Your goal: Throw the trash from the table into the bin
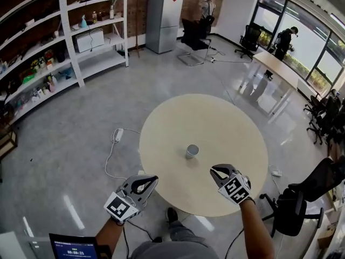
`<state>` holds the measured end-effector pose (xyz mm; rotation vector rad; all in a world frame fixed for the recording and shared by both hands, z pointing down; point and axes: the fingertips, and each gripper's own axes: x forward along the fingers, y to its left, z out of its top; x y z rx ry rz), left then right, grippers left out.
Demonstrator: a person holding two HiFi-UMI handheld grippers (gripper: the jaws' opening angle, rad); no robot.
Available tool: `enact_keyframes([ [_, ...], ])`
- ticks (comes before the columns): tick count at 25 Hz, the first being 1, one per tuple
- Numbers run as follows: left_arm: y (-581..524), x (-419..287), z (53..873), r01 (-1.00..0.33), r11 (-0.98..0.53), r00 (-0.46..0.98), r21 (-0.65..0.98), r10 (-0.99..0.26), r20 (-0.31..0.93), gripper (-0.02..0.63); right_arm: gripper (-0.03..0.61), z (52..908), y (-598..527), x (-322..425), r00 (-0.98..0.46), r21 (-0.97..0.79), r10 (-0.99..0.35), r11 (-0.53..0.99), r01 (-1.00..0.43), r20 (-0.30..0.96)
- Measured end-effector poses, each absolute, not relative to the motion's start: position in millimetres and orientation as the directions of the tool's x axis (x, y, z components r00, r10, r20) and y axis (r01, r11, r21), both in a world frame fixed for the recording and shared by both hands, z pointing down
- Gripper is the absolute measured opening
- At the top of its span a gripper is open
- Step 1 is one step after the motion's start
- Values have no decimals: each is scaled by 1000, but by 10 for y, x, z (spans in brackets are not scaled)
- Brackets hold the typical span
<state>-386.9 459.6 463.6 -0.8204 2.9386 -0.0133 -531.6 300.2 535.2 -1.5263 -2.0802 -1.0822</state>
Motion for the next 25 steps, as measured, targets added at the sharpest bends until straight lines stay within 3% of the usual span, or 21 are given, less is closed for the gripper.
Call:
enact_keyframes([
  [3,4631,-4094,4743,-494,868,-865,-48,-496,-75,43,16,5751,3337,-5691,-294,348,651,50,936,699],
  [4,4657,-4162,4770,-484,874,-871,-37,-485,-70,43,71,5907,3454,-5830,-272,335,640,24,942,718],
  [6,4738,-4298,4836,-462,887,-886,-6,-462,-46,43,103,6217,3697,-6118,-236,308,613,-13,951,754],
  [19,4955,-4665,5284,-366,925,-927,105,-372,53,43,101,7673,4097,-6847,-137,217,368,-184,959,920],
  [20,4965,-4671,5279,-364,925,-927,106,-371,52,43,101,7695,4079,-6842,-134,211,360,-184,960,923],
  [22,4959,-4647,5284,-365,925,-926,108,-373,57,43,26,7654,4039,-6803,-138,211,372,-163,964,918],
  [25,4912,-4570,5256,-380,920,-921,98,-386,54,43,25,7408,4016,-6704,-178,250,436,-114,961,882],
])
